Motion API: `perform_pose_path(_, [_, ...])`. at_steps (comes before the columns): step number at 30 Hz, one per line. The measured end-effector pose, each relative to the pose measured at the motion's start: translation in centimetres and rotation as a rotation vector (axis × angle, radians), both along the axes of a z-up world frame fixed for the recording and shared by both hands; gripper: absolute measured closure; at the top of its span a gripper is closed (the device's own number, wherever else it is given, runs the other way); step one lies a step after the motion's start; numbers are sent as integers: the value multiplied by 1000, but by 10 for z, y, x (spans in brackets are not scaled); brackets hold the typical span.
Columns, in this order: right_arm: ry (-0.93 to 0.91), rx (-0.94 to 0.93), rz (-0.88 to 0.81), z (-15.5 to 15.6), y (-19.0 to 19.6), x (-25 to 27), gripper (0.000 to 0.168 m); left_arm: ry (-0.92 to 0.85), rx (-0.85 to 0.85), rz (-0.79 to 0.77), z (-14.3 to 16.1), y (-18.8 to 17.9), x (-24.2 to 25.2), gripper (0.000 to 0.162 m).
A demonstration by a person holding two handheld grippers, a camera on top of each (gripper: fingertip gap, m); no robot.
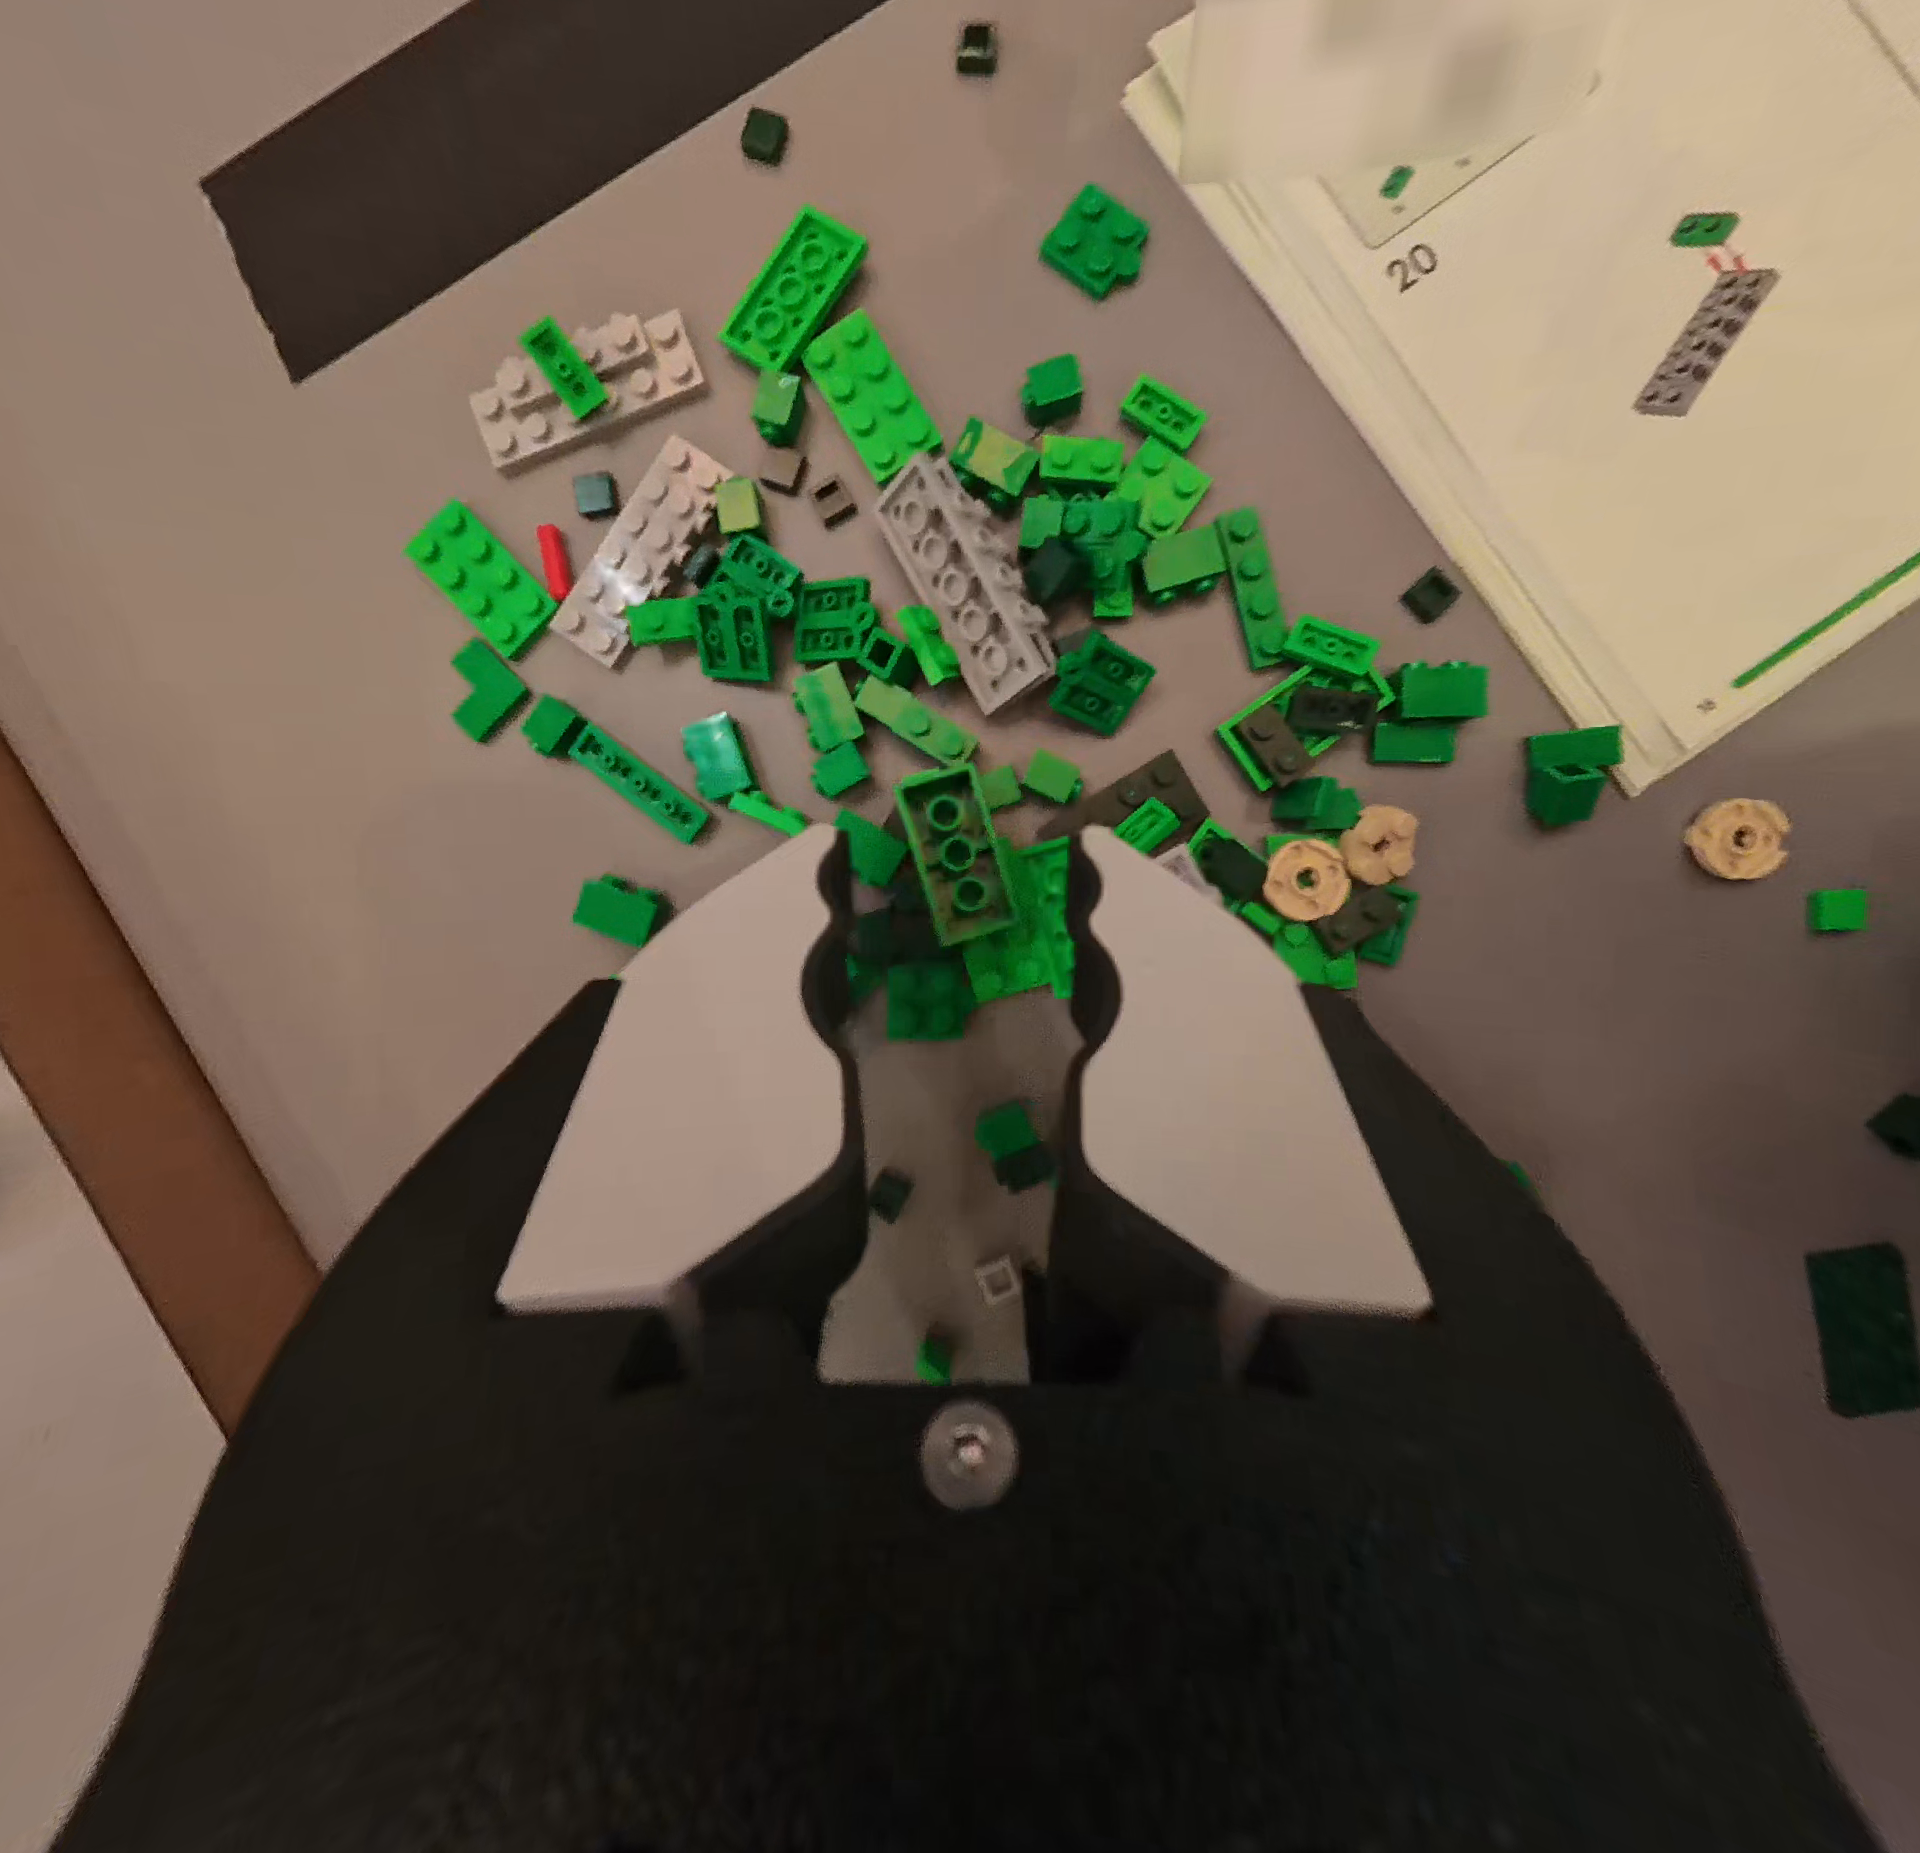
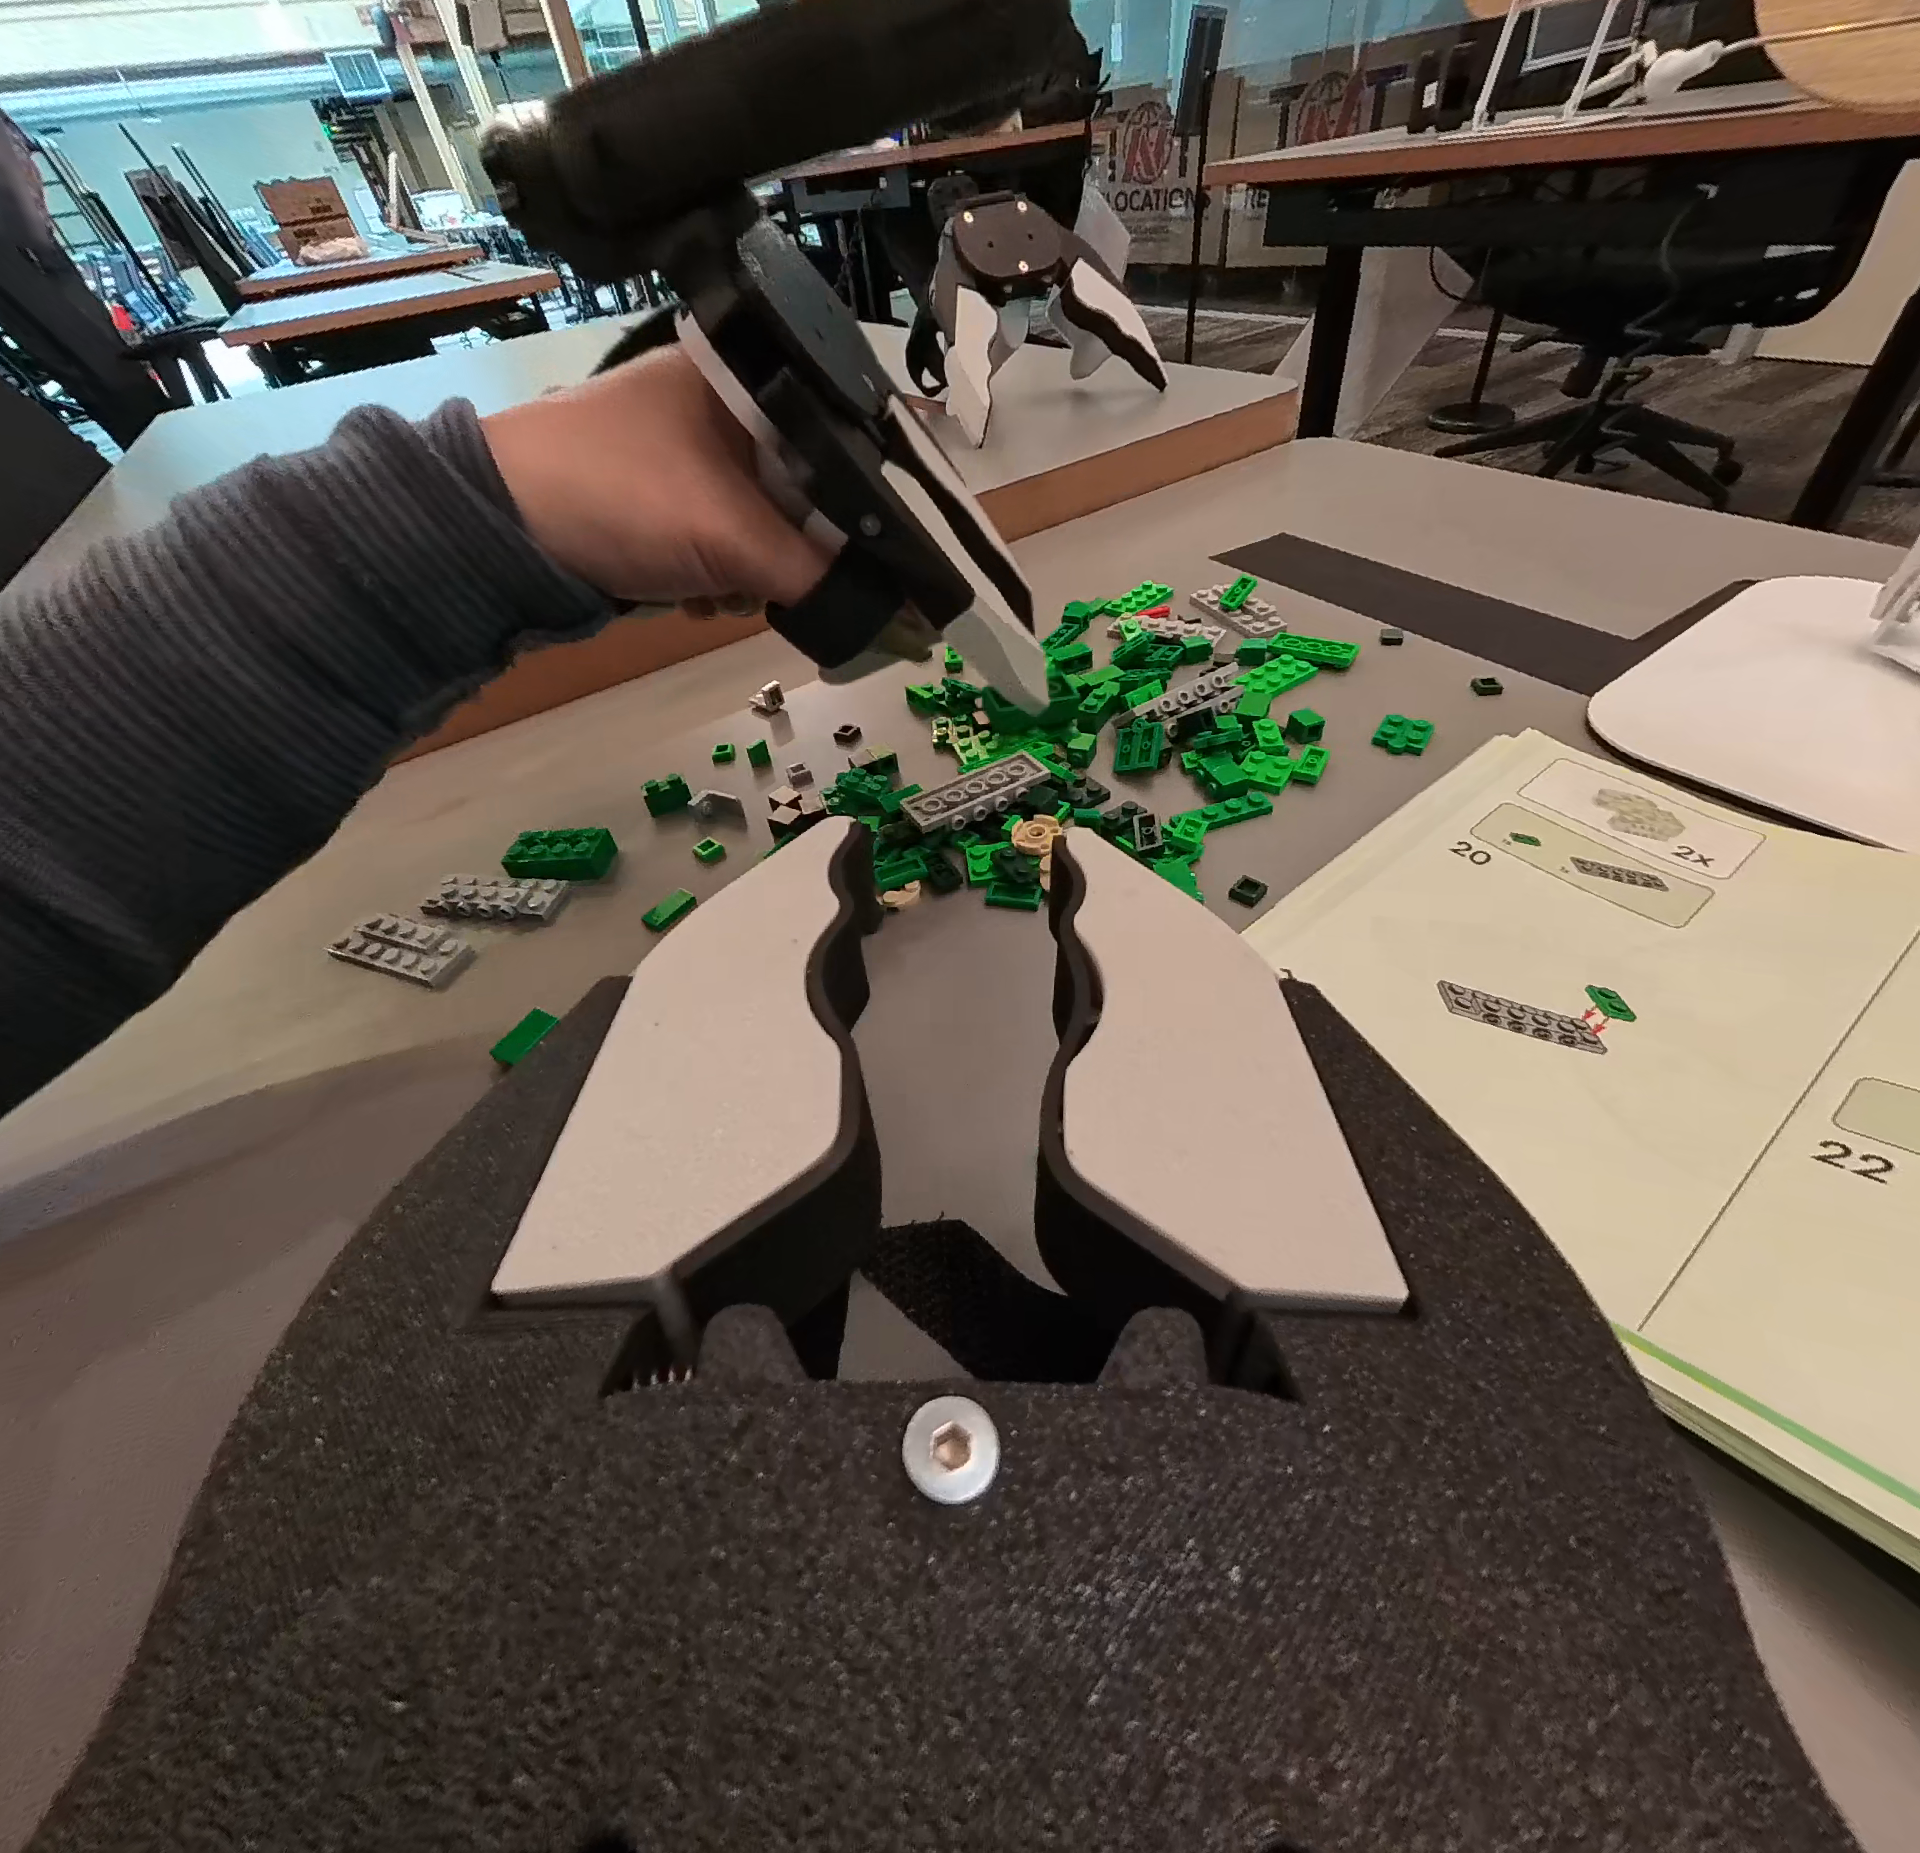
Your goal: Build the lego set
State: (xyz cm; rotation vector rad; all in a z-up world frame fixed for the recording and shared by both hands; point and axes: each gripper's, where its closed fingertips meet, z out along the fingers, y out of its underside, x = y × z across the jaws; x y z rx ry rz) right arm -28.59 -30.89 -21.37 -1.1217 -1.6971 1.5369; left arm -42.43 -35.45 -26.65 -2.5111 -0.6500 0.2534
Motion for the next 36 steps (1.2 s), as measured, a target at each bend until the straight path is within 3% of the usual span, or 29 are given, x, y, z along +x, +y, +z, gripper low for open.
perform_pose_path(1, [0,-1,-1,0,0,0,137,13,17,-16,2,5,1,119])
perform_pose_path(5, [2,7,-2,0,0,0,137,30,37,-111,5,25,11,118])
perform_pose_path(13, [-5,3,-32,-1,4,-1,137,-11,-56,-265,-4,41,36,131])
perform_pose_path(18, [-92,-8,-239,-9,33,-12,145,-85,-125,-258,-12,29,51,132])
perform_pose_path(23, [-141,-42,-342,-14,48,-18,145,-116,-154,-275,-16,23,68,137])
perform_pose_path(36, [-236,-35,-426,-28,63,-20,146,-3,-35,-176,5,27,56,145])
